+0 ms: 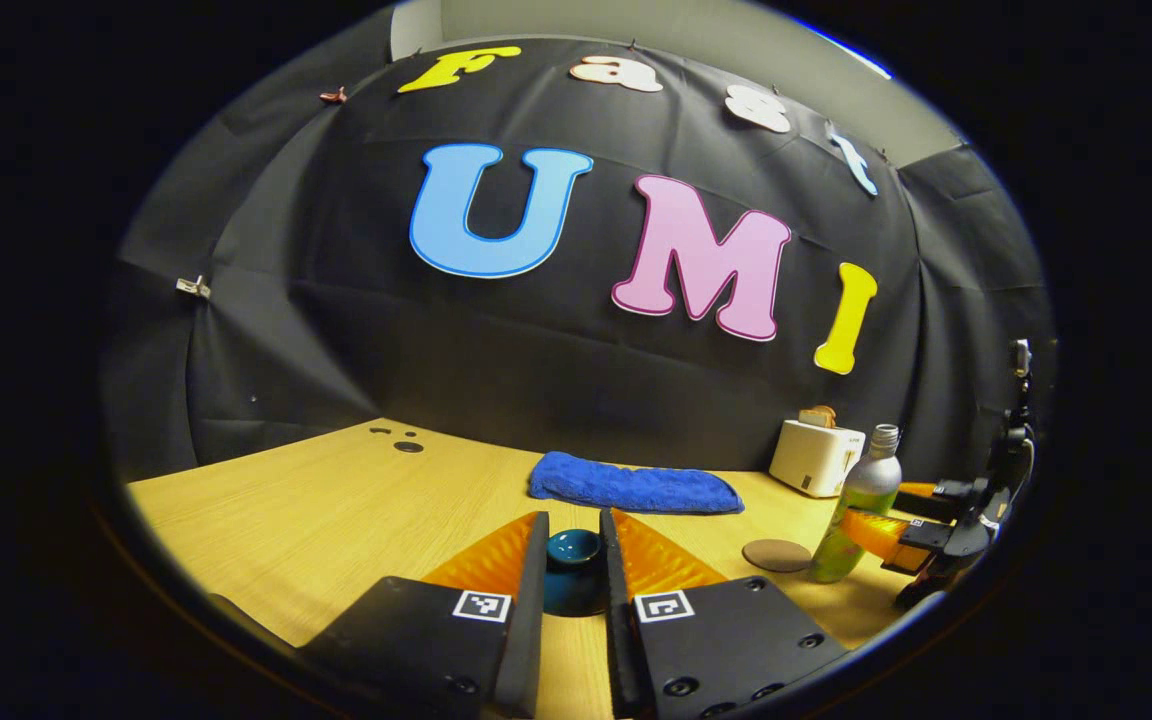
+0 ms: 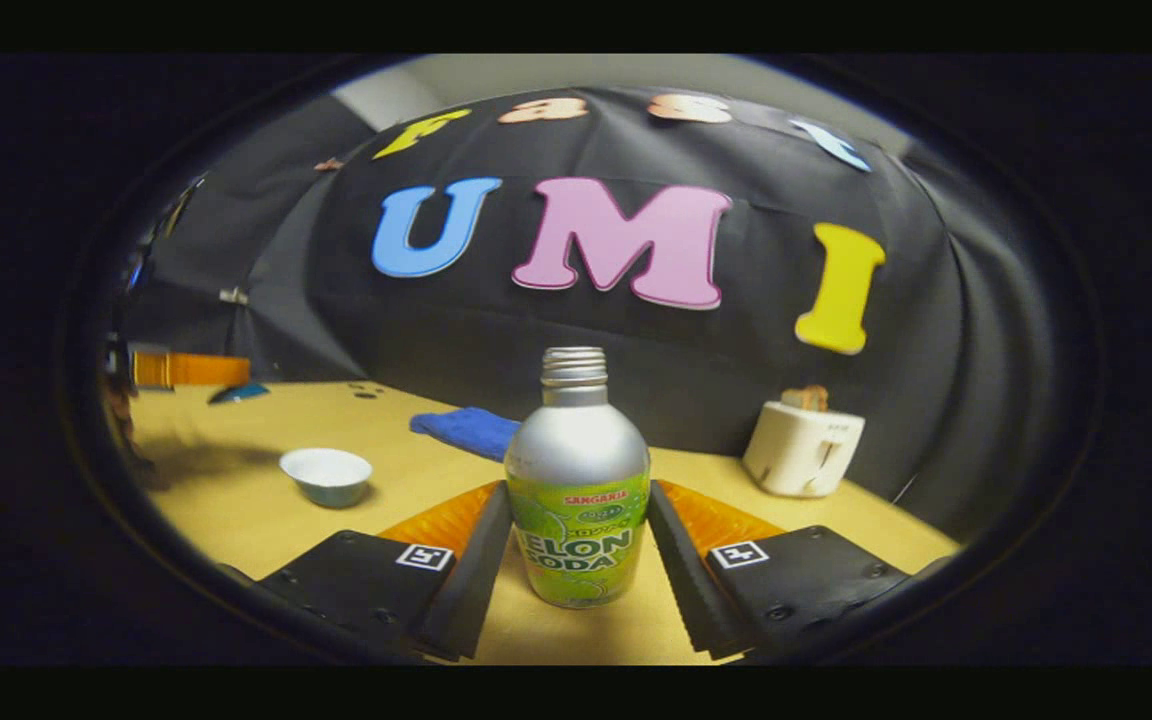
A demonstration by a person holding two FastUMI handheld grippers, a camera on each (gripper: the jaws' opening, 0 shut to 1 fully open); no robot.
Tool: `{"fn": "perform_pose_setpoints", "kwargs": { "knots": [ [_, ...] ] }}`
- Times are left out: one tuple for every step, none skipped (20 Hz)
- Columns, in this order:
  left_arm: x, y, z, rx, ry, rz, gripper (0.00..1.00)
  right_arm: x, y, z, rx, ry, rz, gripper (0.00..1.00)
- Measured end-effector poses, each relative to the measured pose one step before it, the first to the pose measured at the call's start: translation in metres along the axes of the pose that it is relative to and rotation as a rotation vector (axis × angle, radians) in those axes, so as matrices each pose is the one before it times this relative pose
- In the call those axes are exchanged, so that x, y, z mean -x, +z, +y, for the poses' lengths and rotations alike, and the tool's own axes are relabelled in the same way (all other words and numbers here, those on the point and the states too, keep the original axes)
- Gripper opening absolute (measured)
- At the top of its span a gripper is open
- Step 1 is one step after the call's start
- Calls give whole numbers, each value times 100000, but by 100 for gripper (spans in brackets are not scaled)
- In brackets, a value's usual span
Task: Open the teacup lid with one hand, grasp the water bottle and pour water into the teacup with the other hand; after pouring, place the water bottle on the coaster and then close the teacup lid.
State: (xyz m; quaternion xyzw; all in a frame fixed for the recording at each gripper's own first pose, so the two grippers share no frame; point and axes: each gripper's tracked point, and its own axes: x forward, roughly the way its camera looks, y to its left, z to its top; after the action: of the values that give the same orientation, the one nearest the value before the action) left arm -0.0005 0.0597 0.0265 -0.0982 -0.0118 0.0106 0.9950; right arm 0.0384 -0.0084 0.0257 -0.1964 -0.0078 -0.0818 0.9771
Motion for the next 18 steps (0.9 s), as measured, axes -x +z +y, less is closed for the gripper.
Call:
{"fn": "perform_pose_setpoints", "kwargs": {
  "knots": [
    [102, 31, 533, -1040, 674, 355, 31, 473, 441, -319, 12519, -2126, -1381, 78],
    [154, 157, 489, -1732, 908, 181, 31, 86, 446, -120, 12584, -1116, -934, 78],
    [108, 101, 402, -1591, 717, -59, 31, 328, 469, 93, 11300, 186, -928, 78],
    [139, 293, 447, -1015, 245, -229, 31, 110, 379, 106, 9838, 1077, -943, 78],
    [30, 23, 293, -727, 208, -205, 31, 355, 15, 90, 8796, 1437, -453, 78],
    [120, 86, 611, 57, 766, 70, 31, 372, -393, 226, 8350, 1875, -275, 78],
    [117, -16, 514, 598, 530, 397, 31, -15, -455, -126, 7830, 1354, -317, 78],
    [103, -23, 382, 978, 265, 444, 31, 38, -335, -164, 7234, 970, -487, 78],
    [84, -96, 489, 772, 216, 254, 31, -49, -99, 178, 6667, 1300, -615, 78],
    [88, 61, 372, 530, 308, 112, 31, 203, -219, 38, 5591, 1249, -778, 78],
    [-46, -169, 235, 286, -122, 197, 31, -147, -64, 15, 4708, 1298, -974, 77],
    [9, -134, 56, 437, -319, 471, 31, 81, -212, 140, 4591, 1675, -835, 78],
    [-9, -240, 3, 350, -517, 568, 31, 119, -342, 30, 3402, 1331, -434, 78],
    [32, -104, 0, 379, -389, 533, 31, 339, -363, -3, 3368, 1398, -36, 78],
    [-64, -209, 141, 367, -215, 389, 31, -34, 463, 445, 3408, 1607, 22, 78],
    [-21, -36, 113, 295, -26, 206, 31, -52, 338, -4, 3789, 1431, 159, 78],
    [18, -15, 80, -55, -29, 203, 31, 54, 108, 153, 2992, 1114, -25, 78],
    [-34, -37, 9, -433, -50, 534, 31, 43, 180, 118, 2997, 986, -498, 78]
  ]
}}
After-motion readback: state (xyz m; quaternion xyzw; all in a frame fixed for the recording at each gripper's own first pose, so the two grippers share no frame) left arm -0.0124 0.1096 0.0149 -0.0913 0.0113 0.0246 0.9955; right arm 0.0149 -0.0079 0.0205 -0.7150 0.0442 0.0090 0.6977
